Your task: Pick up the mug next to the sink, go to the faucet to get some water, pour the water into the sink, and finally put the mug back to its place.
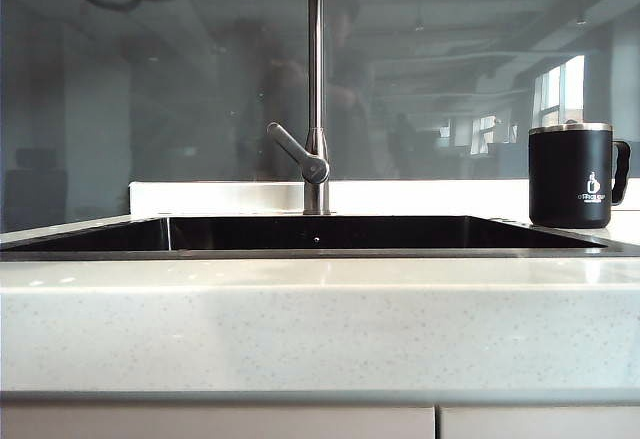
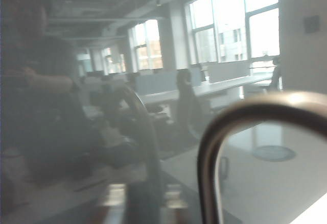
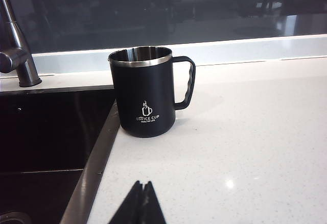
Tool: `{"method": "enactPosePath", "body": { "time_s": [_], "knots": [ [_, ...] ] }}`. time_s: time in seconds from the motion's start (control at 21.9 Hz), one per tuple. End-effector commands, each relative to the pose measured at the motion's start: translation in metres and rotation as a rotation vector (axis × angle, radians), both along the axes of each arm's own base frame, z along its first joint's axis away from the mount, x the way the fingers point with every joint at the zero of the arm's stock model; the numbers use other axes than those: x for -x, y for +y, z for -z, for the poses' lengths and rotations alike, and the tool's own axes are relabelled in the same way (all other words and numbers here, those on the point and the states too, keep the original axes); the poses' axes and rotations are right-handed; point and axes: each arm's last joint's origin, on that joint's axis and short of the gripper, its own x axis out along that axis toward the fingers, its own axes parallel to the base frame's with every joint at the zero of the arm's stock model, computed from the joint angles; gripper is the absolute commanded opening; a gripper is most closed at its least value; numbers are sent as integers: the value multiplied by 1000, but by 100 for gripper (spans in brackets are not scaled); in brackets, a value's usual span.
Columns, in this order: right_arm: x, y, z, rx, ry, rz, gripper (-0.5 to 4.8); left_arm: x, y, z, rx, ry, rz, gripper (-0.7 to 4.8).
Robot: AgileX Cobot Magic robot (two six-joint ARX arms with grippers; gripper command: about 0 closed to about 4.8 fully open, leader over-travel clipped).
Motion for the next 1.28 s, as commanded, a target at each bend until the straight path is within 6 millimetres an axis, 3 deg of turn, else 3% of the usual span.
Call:
{"method": "enactPosePath", "body": {
  "time_s": [0.05, 0.18, 0.37, 0.46, 0.55, 0.68, 0.82, 0.91, 1.05, 1.28],
  "knots": [
    [0, 0, -1, 3, -18, 2, -8, 21, 5, -27, -1, 19, -103, -6],
    [0, 0, -1, 3, -18, 2, -8, 59, 15, -54, 9, 178, -246, -6],
    [0, 0, -1, 3, -18, 2, -8, 98, 28, -68, 5, 363, -496, -6],
    [0, 0, -1, 3, -18, 2, -8, 140, 39, -76, -130, 476, -682, -6],
    [0, 0, -1, 3, -18, 2, -8, 177, 48, -79, -187, 527, -738, -6],
    [0, 0, -1, 3, -18, 2, -8, 233, 61, -68, -191, 535, -782, -6],
    [0, 0, -1, 3, -18, 1, -8, 266, 76, -37, -130, 546, -840, -6],
    [0, 0, -1, 3, -18, 1, -8, 282, 84, -3, -80, 559, -854, -6],
    [0, 0, -1, 3, -18, 2, -8, 305, 84, 68, -49, 517, -767, -6],
    [0, 0, -1, 3, -17, 1, -8, 331, 84, 170, 41, 291, -741, -6]
  ]
}}
